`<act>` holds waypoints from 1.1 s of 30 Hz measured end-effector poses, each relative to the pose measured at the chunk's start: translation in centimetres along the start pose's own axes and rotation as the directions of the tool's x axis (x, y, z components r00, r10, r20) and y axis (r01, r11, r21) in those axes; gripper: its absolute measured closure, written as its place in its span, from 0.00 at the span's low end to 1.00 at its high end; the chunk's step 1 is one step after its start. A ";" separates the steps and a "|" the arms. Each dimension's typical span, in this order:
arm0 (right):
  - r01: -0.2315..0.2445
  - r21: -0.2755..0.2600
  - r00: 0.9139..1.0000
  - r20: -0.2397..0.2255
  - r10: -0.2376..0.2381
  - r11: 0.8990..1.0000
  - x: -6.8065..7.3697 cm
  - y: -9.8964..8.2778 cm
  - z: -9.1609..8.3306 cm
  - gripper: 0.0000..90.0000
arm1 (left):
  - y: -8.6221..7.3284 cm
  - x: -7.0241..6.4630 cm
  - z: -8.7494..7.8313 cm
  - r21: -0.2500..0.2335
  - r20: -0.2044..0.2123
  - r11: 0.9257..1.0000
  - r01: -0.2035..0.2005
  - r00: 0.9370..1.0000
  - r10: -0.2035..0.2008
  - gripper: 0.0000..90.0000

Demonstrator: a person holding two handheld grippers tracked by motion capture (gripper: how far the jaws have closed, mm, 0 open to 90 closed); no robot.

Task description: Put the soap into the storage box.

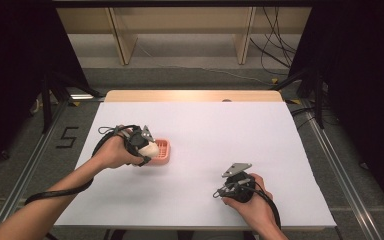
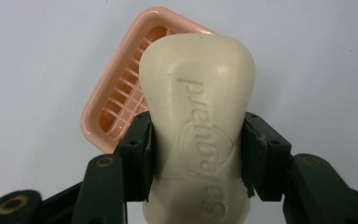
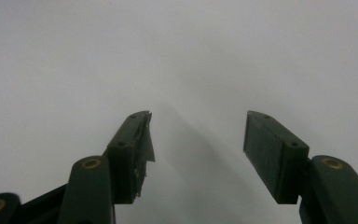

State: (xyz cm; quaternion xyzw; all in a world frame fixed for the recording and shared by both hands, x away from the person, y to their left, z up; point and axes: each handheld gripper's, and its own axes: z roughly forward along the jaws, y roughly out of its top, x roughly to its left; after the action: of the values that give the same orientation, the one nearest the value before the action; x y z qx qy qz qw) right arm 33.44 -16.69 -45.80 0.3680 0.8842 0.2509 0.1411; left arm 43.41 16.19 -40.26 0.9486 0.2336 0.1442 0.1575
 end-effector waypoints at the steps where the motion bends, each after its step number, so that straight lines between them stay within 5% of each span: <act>1: 0.001 -0.001 1.000 0.000 -0.001 1.000 0.0 0.0 0.0 0.47 | 0.0 0.0 0.0 0.001 0.000 1.000 0.003 1.000 -0.003 0.55; 19: -0.014 0.004 1.000 0.010 0.014 1.000 0.1 0.0 -0.2 0.47 | 0.5 0.8 0.1 0.001 -0.010 0.999 -0.039 0.999 0.039 0.55; 33: -0.013 0.003 1.000 0.007 0.013 1.000 0.1 0.0 -0.2 0.47 | 0.8 1.2 0.4 -0.007 -0.007 1.000 -0.030 1.000 0.030 0.55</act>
State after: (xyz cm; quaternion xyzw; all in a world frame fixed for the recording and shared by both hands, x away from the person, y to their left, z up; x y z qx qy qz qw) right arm 33.28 -16.67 -45.67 0.3746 0.8817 0.2494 0.1419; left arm 44.88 16.05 -40.10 0.9510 0.2192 0.1505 0.1578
